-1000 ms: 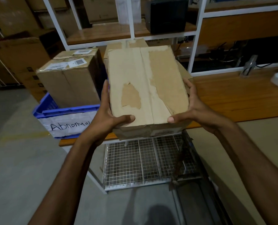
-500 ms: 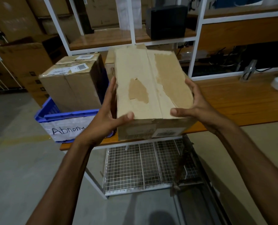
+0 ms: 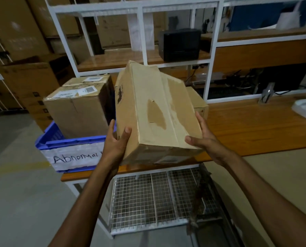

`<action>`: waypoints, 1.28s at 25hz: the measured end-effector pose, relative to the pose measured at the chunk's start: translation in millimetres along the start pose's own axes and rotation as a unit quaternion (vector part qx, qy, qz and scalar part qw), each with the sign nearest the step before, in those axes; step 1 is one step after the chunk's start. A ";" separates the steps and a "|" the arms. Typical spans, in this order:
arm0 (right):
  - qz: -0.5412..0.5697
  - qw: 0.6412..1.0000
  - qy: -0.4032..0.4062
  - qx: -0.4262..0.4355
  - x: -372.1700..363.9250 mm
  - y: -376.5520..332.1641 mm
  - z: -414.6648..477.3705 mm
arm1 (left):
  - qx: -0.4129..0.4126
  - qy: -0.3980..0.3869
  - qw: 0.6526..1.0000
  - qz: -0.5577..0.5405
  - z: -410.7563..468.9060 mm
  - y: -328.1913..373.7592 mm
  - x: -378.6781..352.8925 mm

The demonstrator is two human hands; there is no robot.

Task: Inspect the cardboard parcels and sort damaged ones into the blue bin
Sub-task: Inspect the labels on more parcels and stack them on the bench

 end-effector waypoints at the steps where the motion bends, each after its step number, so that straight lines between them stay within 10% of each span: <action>1: -0.045 0.999 0.008 -0.019 0.1 1.6 6.6 | -0.012 0.009 1.000 -0.007 0.6 0.8 0.7; 5: -0.139 0.987 0.070 -0.046 -12.5 0.9 26.1 | -0.075 0.019 0.996 0.044 -8.8 11.3 -8.4; 12: 0.052 0.996 0.050 0.045 -49.9 -28.2 34.9 | -0.164 0.024 0.982 0.092 -13.5 30.7 -37.7; 26: -0.108 0.965 0.216 0.102 -48.3 -58.9 31.4 | -0.180 0.050 0.982 -0.005 2.6 68.7 -30.6; 32: -0.225 0.960 0.130 0.106 -58.2 -77.3 53.9 | -0.217 0.083 0.972 0.036 17.3 84.4 -26.0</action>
Point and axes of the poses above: each hand's wrist, its own z-axis towards the middle knuckle, its own x-axis out of the back of the hand, y = z × x, the point moved 5 cm from there along z, towards the middle knuckle, and after that the axes turned 14 degrees about z, right-handed, at the moved point
